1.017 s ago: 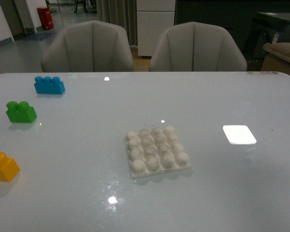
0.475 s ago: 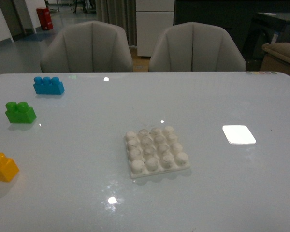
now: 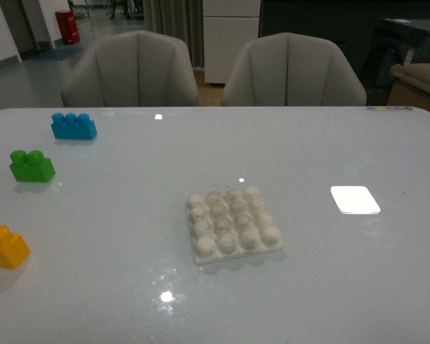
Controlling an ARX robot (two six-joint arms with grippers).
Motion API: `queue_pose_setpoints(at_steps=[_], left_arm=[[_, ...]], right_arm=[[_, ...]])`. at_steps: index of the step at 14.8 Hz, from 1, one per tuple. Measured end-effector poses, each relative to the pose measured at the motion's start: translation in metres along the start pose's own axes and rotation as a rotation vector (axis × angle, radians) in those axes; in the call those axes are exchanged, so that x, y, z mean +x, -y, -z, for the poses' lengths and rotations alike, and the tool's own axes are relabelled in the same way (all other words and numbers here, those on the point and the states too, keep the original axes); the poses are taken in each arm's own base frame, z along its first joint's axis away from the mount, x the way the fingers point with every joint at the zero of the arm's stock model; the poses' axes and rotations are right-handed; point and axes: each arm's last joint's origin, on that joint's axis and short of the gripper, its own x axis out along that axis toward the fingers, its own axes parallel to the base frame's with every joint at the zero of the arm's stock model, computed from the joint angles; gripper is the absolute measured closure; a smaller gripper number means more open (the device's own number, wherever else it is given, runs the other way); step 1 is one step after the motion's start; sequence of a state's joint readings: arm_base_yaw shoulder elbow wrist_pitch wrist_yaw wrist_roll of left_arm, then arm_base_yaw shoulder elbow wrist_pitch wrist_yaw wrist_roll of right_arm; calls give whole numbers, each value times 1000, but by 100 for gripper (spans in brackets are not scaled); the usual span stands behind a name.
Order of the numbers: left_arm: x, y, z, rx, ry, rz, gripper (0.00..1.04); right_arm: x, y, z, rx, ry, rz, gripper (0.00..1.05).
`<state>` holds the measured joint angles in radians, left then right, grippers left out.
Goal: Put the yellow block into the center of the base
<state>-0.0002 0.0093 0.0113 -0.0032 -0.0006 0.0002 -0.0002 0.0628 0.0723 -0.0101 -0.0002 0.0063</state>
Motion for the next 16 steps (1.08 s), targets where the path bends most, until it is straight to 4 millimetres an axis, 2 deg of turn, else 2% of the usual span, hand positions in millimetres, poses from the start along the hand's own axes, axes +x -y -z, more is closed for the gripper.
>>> queue_pose_setpoints(at_steps=[4,6,10,11,16], left_arm=[[0,0,0,0,0,0,7],[0,0,0,0,0,0,7],[0,0,0,0,0,0,7],[0,0,0,0,0,0,7],[0,0,2,-5,-41,7,7]], right_arm=[[0,0,6,0,0,0,103],[0,0,17,0,-10,2,103],[0,0,16,0,2,1,103],[0,0,16,-1,2,0,96],[0,0,16,-1,2,1,28]])
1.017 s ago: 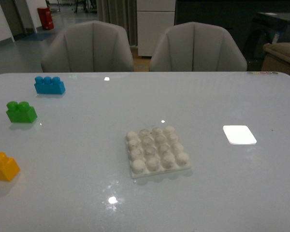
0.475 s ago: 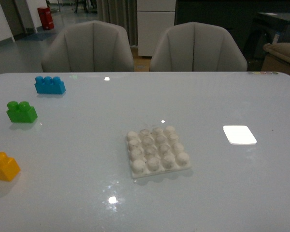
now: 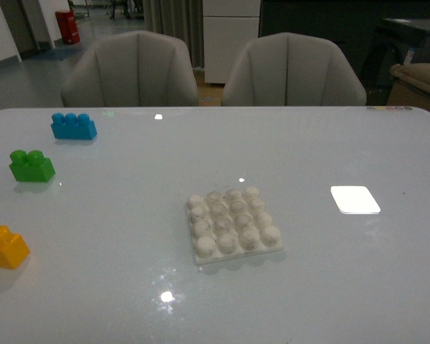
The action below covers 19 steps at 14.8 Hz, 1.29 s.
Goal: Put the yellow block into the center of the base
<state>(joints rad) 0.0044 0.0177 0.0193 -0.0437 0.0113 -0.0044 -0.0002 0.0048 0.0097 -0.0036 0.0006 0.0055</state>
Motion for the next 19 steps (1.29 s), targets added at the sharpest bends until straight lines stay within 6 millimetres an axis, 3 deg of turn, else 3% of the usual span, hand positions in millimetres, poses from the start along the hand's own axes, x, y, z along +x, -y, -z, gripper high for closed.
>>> queue_pose_setpoints(at_steps=[1,2,4,5,10,12,14,19], left_arm=[[0,-2,-3,-37,-246,49,7],[2,-4,-16,-74,-367,57,7],[13,-5,-54,-49,-212,90,7],[29,-7,-59,-35,-187,96,7],[156,-2,-22,-7,-289,168,7],[190,-3,18,-46,-436,155,7],[209,-14,60,-104,-573,121,7],[221,-46,58,-125,-520,62,7]], right_arm=[[0,0,0,0,1,-1,14],[0,0,0,0,1,0,4],[0,0,0,0,0,0,6],[0,0,0,0,1,0,6],[0,0,0,0,0,0,6],[0,0,0,0,0,0,6],[0,0,0,0,0,0,6],[0,0,0,0,0,0,6]])
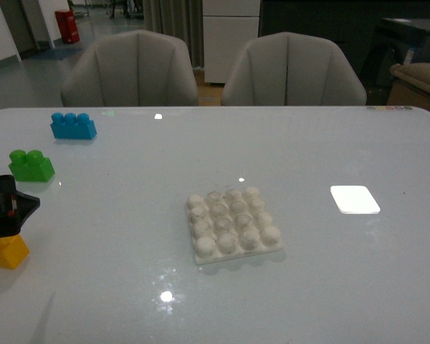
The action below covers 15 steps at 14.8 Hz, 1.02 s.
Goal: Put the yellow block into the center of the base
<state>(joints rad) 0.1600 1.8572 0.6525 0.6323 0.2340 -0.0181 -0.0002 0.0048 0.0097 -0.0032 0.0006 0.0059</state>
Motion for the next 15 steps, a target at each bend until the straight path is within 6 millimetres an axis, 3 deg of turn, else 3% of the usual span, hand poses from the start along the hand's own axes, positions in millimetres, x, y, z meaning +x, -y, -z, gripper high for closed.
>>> queue_pose_setpoints(at_steps=[5,8,15], left_arm=[[3,-32,7,2,2,-69,7],[5,-31,7,27,27,-54,7],[22,-34,33,59,4,-51,7]], right_arm=[[0,0,0,0,0,0,6],[0,0,0,0,0,0,6],[0,0,0,0,0,0,6]])
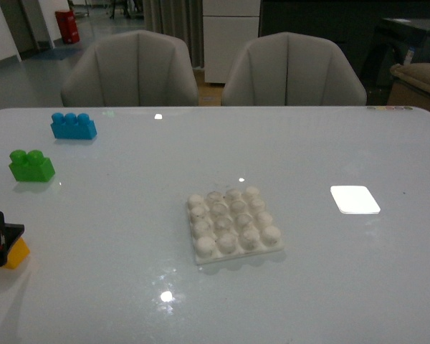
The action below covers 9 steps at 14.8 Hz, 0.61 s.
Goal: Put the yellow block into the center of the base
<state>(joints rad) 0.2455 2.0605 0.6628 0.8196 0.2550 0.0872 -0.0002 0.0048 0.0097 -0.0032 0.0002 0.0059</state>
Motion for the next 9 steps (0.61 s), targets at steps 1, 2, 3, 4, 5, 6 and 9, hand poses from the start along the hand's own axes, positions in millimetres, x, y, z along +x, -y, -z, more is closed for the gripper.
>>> queue_pose_setpoints(at_steps=[1,2,3,4,5,6,9], left_arm=[[1,0,2,0,-2,0,7],[1,0,1,4,5,-4,19],[1,1,0,5,10,-7,32],[0,1,0,6,12,-8,43],[-1,2,-1,6,13,-8,45],[-4,3,-1,7,12,-6,46],[-24,19,-16,21,44,10,46]], right_arm=[[0,0,0,0,0,0,6],[0,0,0,0,0,0,6],[0,0,0,0,0,0,6],[0,0,0,0,0,0,6],[0,0,0,0,0,0,6],[0,0,0,0,0,0,6],[0,0,0,0,0,0,6]])
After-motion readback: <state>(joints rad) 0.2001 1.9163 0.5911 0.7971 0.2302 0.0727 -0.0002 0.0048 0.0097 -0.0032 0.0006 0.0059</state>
